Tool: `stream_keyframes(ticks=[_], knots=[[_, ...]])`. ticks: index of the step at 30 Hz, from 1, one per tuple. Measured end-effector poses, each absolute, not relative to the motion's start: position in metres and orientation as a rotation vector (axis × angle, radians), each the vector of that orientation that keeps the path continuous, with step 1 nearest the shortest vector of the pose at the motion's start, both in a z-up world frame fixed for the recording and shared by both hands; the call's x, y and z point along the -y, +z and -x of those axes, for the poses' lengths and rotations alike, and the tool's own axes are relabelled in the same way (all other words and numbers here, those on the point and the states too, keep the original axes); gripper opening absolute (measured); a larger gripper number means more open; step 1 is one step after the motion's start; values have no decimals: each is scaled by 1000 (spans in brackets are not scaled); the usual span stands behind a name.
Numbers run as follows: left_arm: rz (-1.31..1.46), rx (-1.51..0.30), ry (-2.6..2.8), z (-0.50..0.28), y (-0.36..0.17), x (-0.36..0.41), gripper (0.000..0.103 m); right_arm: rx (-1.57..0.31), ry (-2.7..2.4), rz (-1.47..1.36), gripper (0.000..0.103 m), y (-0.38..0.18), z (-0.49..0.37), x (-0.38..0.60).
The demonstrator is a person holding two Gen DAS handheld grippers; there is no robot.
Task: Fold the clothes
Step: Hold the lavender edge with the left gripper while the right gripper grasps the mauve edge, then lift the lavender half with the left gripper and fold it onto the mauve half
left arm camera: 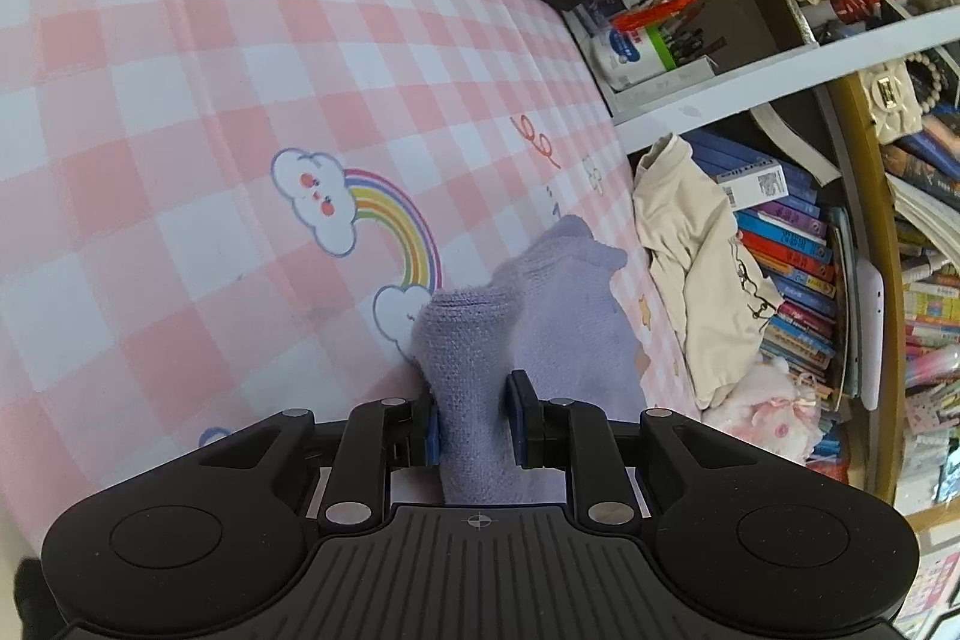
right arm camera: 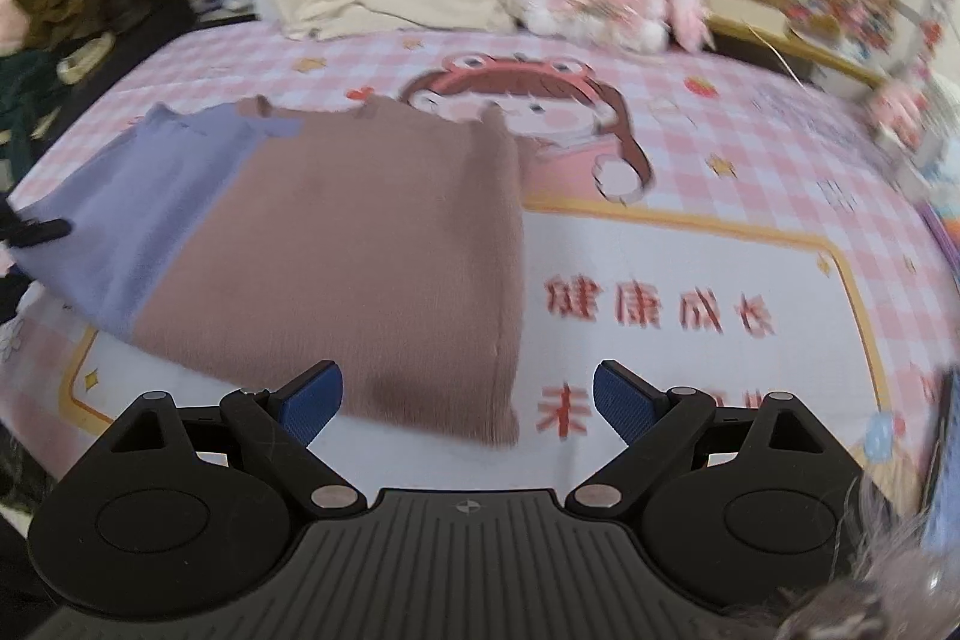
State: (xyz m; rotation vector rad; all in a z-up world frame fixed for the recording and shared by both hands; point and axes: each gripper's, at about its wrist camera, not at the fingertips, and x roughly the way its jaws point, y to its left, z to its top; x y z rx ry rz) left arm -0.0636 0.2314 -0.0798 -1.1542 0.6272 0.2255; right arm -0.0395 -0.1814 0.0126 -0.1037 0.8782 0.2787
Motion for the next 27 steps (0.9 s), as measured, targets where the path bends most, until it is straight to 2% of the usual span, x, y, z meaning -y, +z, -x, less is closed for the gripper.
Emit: stream_keyframes(ticks=[7, 11, 14, 16, 18, 20, 21, 23, 27], knots=[[1132, -623, 266, 62, -76, -227, 20, -753, 472, 224, 91, 25, 28, 182], [1086, -630, 300, 59, -70, -221, 20, -746, 555, 212, 91, 25, 18, 183], [1077, -633, 315, 58, -68, -219, 20, -756, 568, 189, 87, 22, 6, 184], [1078, -634, 321, 57, -67, -219, 20, -785, 541, 160, 72, 17, -6, 187], [1083, -636, 329, 57, -67, -219, 20, -834, 513, 138, 46, 10, -19, 191], [1084, -637, 338, 56, -66, -218, 20, -867, 503, 95, 32, 4, -28, 199], [1083, -637, 342, 56, -65, -218, 20, -881, 500, 72, 27, 1, -31, 204], [1081, -636, 350, 55, -65, -217, 20, -908, 494, 23, 24, -5, -38, 213], [1074, -643, 369, 54, -62, -215, 20, -933, 525, -8, 22, -12, -44, 219]])
